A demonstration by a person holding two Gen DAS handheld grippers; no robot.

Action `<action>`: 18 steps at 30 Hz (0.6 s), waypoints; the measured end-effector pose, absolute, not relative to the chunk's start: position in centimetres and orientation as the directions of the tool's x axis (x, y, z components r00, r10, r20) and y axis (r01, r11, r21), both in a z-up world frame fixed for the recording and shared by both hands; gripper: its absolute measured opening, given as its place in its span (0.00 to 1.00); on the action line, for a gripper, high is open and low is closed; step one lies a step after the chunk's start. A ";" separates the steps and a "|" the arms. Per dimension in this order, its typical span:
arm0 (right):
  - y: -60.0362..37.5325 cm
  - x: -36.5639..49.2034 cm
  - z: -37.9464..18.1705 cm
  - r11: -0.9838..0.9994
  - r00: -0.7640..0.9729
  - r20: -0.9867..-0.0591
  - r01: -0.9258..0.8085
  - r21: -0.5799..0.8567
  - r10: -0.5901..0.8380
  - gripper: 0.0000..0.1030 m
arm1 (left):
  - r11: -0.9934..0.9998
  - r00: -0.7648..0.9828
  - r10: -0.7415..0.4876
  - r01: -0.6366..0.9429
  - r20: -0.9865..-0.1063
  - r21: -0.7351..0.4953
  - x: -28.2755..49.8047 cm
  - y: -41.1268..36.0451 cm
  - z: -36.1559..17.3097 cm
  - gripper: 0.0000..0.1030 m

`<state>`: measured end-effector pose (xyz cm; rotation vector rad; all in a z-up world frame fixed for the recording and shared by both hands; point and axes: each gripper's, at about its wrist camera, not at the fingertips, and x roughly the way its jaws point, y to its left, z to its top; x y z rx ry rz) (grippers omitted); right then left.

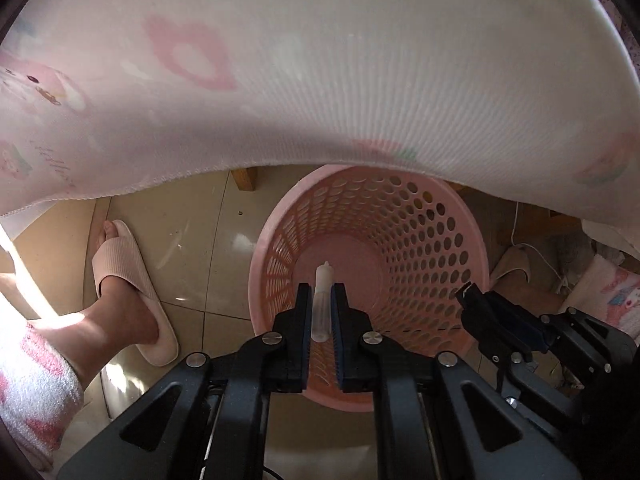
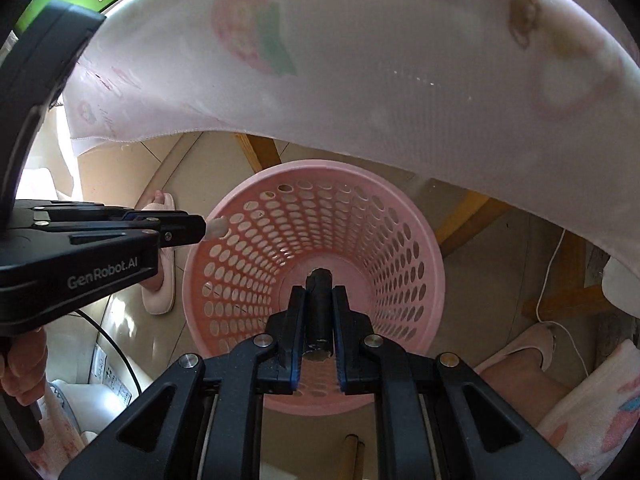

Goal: Collect trash
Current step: 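Lower both grippers over the pink basket and open them to drop items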

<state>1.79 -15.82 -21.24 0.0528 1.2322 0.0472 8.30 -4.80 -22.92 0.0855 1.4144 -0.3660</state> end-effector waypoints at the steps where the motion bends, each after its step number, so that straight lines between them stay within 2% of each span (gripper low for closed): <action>1: -15.8 1.9 -21.3 0.998 0.331 -0.942 -0.007 0.062 0.061 0.12 | 0.941 0.101 -0.199 0.297 -0.975 -0.162 8.3 -4.8 -23.2 0.08; 16: -16.8 2.8 -22.9 0.992 0.303 -0.951 0.081 0.094 0.065 0.16 | 0.951 0.086 -0.158 0.280 -0.984 -0.128 8.3 -4.9 -24.4 0.08; 18: -16.9 2.7 -22.9 0.993 0.304 -0.951 0.084 0.086 0.057 0.16 | 0.951 0.101 -0.139 0.290 -0.985 -0.105 8.1 -5.1 -24.2 0.13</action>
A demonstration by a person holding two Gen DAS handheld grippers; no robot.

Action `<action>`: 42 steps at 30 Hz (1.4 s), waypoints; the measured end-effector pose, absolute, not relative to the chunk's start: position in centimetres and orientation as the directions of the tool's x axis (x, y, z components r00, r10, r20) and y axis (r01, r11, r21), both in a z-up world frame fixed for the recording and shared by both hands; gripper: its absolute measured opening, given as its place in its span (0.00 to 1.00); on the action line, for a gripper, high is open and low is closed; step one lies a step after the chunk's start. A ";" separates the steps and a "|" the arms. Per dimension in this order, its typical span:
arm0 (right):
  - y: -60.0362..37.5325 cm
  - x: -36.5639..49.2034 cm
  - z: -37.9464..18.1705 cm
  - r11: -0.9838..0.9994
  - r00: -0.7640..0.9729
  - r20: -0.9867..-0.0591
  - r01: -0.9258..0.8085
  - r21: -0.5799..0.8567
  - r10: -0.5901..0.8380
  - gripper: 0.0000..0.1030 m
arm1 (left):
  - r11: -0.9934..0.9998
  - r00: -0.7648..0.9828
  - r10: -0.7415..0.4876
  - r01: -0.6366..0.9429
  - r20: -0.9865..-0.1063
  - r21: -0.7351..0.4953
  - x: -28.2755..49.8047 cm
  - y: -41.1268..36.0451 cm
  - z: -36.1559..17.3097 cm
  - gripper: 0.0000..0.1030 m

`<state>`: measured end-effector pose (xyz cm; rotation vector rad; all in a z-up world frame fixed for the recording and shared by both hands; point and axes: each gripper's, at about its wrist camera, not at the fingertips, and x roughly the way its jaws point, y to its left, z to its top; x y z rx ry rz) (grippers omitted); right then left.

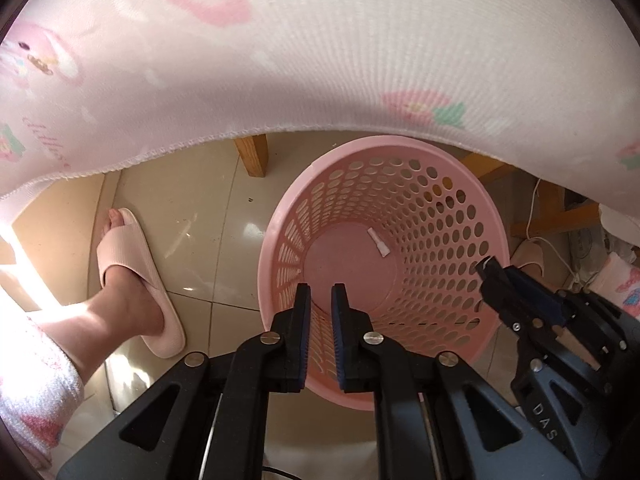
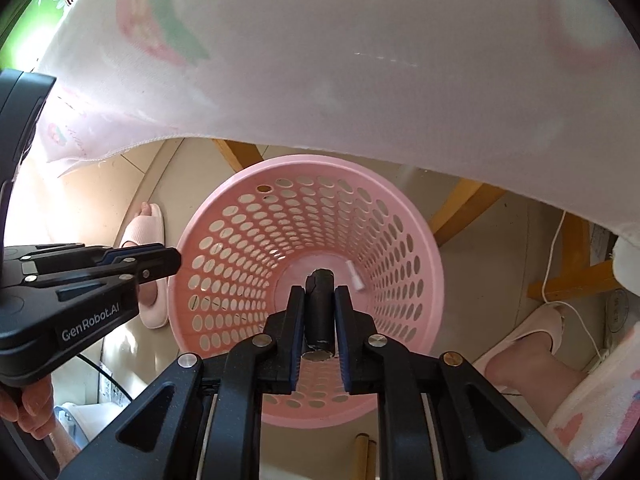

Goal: Collect trash
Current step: 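Lower both grippers over the pink basket and open them to drop items, then move both open grippers back toward the items on the chair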

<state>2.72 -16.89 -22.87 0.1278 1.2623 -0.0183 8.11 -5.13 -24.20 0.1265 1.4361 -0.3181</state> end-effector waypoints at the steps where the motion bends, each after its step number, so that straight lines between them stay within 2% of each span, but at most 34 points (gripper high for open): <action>1: -17.0 2.7 -22.8 0.993 0.303 -0.951 0.086 0.086 0.056 0.16 | 0.952 0.107 -0.135 0.289 -0.985 -0.099 8.1 -5.1 -24.1 0.15; 2: -17.0 2.7 -22.8 0.992 0.297 -0.953 0.090 0.087 0.056 0.17 | 0.953 0.112 -0.134 0.288 -0.985 -0.097 8.1 -5.1 -24.0 0.18; 4: -17.1 2.7 -22.7 0.991 0.285 -0.957 0.099 0.084 0.053 0.25 | 0.954 0.128 -0.120 0.291 -0.984 -0.078 8.1 -5.0 -23.7 0.20; 6: -17.2 2.5 -22.5 0.992 0.300 -0.953 0.104 0.074 0.039 0.39 | 0.955 0.148 -0.108 0.292 -0.983 -0.061 8.1 -4.9 -23.4 0.25; 8: -17.0 2.4 -22.0 0.993 0.318 -0.948 0.101 0.054 0.019 0.49 | 0.957 0.158 -0.112 0.284 -0.981 -0.064 8.2 -4.7 -23.1 0.31; 9: -17.0 2.3 -21.7 0.994 0.331 -0.944 0.097 0.047 0.012 0.51 | 0.958 0.162 -0.116 0.280 -0.980 -0.067 8.2 -4.5 -22.8 0.32; 17: -17.0 1.5 -19.2 0.995 0.384 -0.923 0.086 0.045 0.008 0.51 | 0.962 0.222 -0.120 0.267 -0.968 -0.058 7.9 -4.0 -20.5 0.38; 23: -16.9 0.5 -16.0 0.996 0.462 -0.887 0.077 0.049 0.008 0.51 | 0.969 0.268 -0.128 0.240 -0.955 -0.062 7.4 -2.6 -18.5 0.38; 30: -17.3 -0.4 -12.1 0.991 0.513 -0.854 0.045 0.127 0.086 0.51 | 0.963 0.360 -0.158 0.263 -0.920 -0.063 7.2 -1.6 -13.8 0.38; 34: -17.1 -0.9 -8.5 0.995 0.580 -0.811 0.005 0.099 0.078 0.51 | 0.962 0.438 -0.169 0.269 -0.883 -0.050 7.6 -1.2 -10.1 0.39; 37: -17.6 -0.9 -5.8 0.995 0.630 -0.772 -0.007 0.104 0.086 0.54 | 0.958 0.480 -0.186 0.282 -0.858 -0.050 8.0 -1.0 -7.6 0.55; 38: -17.7 -0.8 -5.0 0.995 0.644 -0.761 -0.008 0.103 0.084 0.59 | 0.958 0.489 -0.182 0.285 -0.853 -0.041 8.1 -1.1 -7.0 0.66; 39: -18.0 -0.7 -4.2 0.995 0.658 -0.749 -0.006 0.097 0.077 0.62 | 0.958 0.499 -0.179 0.285 -0.848 -0.034 8.2 -1.1 -6.4 0.73; 42: -18.9 0.4 -2.1 0.999 0.692 -0.721 0.000 0.050 0.036 0.63 | 0.953 0.514 -0.188 0.301 -0.837 -0.029 9.0 -1.2 -4.5 0.73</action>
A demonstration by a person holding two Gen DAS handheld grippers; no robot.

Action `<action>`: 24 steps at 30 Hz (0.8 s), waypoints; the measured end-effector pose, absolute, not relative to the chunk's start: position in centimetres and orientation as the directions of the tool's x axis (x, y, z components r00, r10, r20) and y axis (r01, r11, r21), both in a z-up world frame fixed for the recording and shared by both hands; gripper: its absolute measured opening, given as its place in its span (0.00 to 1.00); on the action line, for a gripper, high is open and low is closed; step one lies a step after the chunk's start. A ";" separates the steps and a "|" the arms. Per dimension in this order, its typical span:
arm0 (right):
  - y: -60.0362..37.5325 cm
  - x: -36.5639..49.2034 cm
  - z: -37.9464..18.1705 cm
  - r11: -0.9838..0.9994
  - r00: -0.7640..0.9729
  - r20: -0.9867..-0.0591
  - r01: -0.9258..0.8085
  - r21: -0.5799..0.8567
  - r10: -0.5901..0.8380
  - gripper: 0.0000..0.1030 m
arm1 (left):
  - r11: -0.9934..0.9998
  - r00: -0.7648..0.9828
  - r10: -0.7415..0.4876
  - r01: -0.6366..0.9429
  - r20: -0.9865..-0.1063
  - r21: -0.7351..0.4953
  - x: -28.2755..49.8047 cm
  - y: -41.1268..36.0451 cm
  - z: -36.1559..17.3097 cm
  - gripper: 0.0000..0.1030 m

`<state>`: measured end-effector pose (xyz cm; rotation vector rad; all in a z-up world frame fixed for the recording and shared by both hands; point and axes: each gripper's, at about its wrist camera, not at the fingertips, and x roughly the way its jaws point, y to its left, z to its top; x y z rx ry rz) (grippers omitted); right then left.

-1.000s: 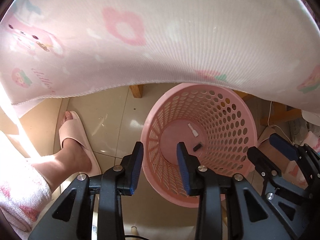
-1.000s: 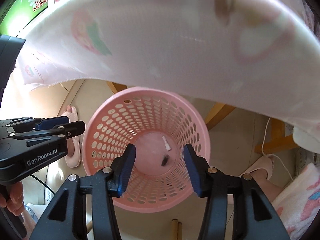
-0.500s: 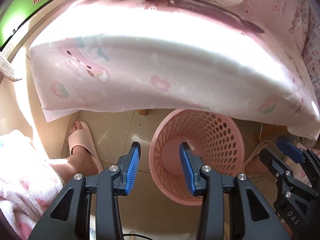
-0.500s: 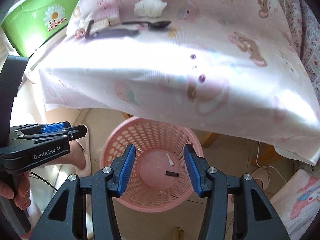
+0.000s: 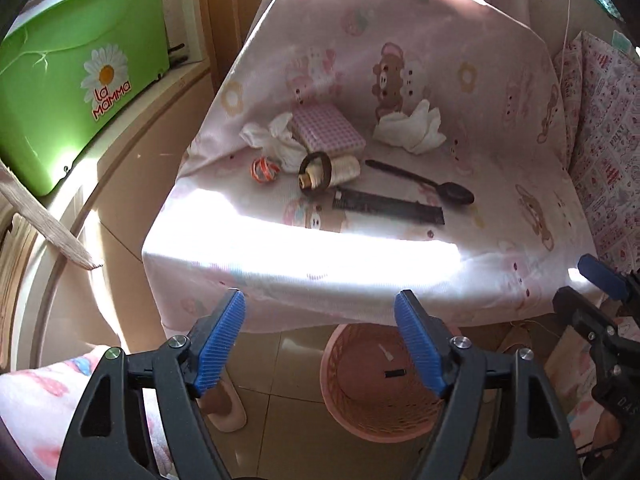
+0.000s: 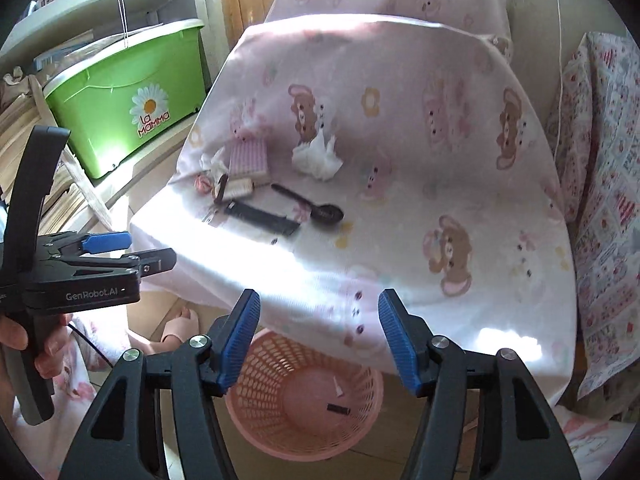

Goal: Collect trash
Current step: 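Move both open grippers back toward the items on the chair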

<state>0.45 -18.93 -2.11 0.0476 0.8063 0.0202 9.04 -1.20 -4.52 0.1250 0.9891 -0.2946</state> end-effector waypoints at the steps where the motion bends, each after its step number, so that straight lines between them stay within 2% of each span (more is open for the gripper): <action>1: -19.3 1.0 -1.6 0.999 0.695 -0.719 0.004 0.033 0.021 0.66 | 0.952 0.516 -0.193 0.305 -0.835 -0.031 9.5 -1.4 -4.0 0.74; 2: -19.7 1.5 -1.2 1.000 0.692 -0.721 0.009 0.022 0.009 0.71 | 0.953 0.519 -0.191 0.303 -0.833 -0.030 9.9 -1.6 -3.5 0.76; 3: -20.4 1.8 -0.8 1.000 0.688 -0.726 0.017 0.020 0.002 0.72 | 0.954 0.520 -0.187 0.297 -0.833 -0.029 10.4 -1.7 -3.1 0.79; 13: -24.3 6.6 0.6 0.997 0.623 -0.782 0.070 0.042 -0.011 0.75 | 0.969 0.543 -0.148 0.247 -0.826 -0.011 14.5 -3.1 2.2 0.81; 18: -25.2 9.4 -1.0 0.995 0.588 -0.809 0.089 0.049 -0.013 0.75 | 0.965 0.598 -0.174 0.263 -0.782 -0.014 15.3 -3.7 5.6 0.91; 24: -25.9 13.8 -2.6 0.994 0.532 -0.847 0.099 0.041 -0.018 0.75 | 0.969 0.577 -0.170 0.245 -0.799 -0.030 18.1 -3.5 5.6 0.93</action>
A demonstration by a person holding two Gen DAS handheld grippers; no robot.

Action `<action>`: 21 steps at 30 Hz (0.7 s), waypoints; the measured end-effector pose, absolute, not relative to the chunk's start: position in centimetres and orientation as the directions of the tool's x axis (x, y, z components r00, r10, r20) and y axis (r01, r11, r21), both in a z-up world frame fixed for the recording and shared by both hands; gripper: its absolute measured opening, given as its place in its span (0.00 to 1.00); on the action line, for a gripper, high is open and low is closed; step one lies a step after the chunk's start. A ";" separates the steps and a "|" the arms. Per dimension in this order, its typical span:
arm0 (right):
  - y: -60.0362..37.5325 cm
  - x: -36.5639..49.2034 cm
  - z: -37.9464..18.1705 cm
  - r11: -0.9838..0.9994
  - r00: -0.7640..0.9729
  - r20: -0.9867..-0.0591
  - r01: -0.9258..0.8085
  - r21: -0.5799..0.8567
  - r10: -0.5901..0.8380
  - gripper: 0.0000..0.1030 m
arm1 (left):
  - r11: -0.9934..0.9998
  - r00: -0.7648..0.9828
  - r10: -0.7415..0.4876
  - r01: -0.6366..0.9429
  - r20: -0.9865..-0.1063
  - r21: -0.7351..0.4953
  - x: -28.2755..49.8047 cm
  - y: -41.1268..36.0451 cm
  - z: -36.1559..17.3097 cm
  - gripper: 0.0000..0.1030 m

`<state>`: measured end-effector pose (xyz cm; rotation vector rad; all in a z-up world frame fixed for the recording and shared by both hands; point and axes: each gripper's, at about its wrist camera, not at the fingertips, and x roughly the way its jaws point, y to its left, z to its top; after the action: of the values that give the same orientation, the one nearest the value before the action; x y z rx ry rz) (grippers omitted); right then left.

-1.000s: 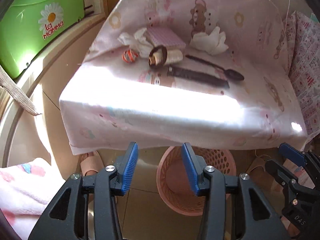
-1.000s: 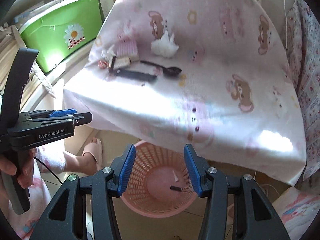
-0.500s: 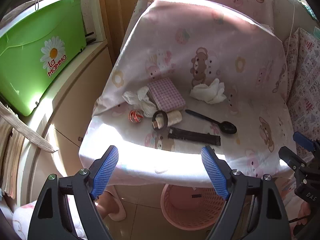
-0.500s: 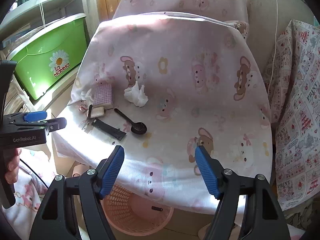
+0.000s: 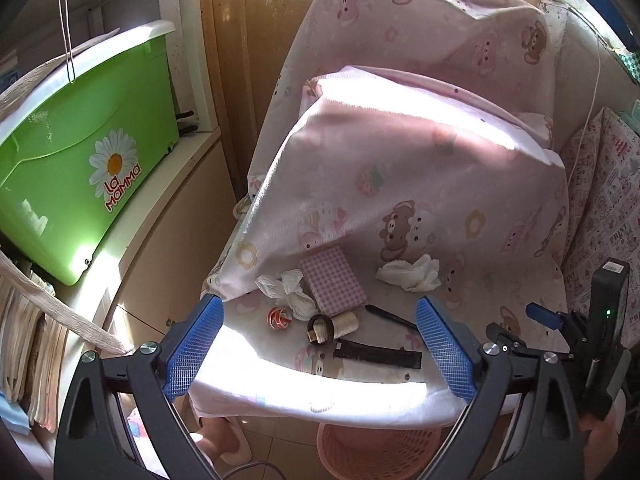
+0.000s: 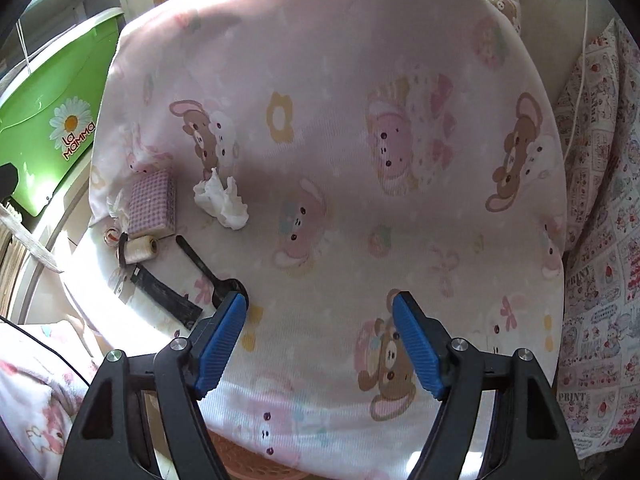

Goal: Collect trash
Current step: 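Move both open grippers back toward the items on the chair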

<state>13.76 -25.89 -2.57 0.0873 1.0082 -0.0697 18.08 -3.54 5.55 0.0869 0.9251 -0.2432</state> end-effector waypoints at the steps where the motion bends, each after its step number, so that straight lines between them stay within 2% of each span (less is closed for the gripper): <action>1: -25.9 14.3 -2.7 0.994 0.532 -0.846 0.099 0.033 -0.025 0.75 | 0.968 0.578 -0.167 0.249 -0.799 -0.023 18.4 -3.6 5.4 0.93; 9: -26.1 15.9 -4.1 0.995 0.522 -0.853 0.098 0.022 -0.032 0.75 | 0.957 0.603 -0.153 0.288 -0.783 0.034 19.5 -4.6 4.4 0.93; 14: -25.2 16.8 -4.9 0.999 0.503 -0.864 0.052 0.015 -0.013 0.75 | 0.973 0.603 -0.117 0.229 -0.789 0.032 20.2 -3.2 3.3 0.91; 18: -24.2 17.5 -5.4 1.000 0.498 -0.867 0.009 0.007 0.002 0.75 | 0.971 0.638 -0.067 0.218 -0.767 0.097 20.2 -3.2 3.1 0.91; 21: -23.3 18.1 -5.7 1.000 0.493 -0.870 -0.019 -0.012 -0.001 0.75 | 0.970 0.596 -0.111 0.239 -0.795 0.044 20.6 -3.2 2.6 0.91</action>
<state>18.14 -23.31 -5.74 -0.0211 1.0550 0.0112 20.62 -3.25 2.55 0.1522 0.9102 -0.2041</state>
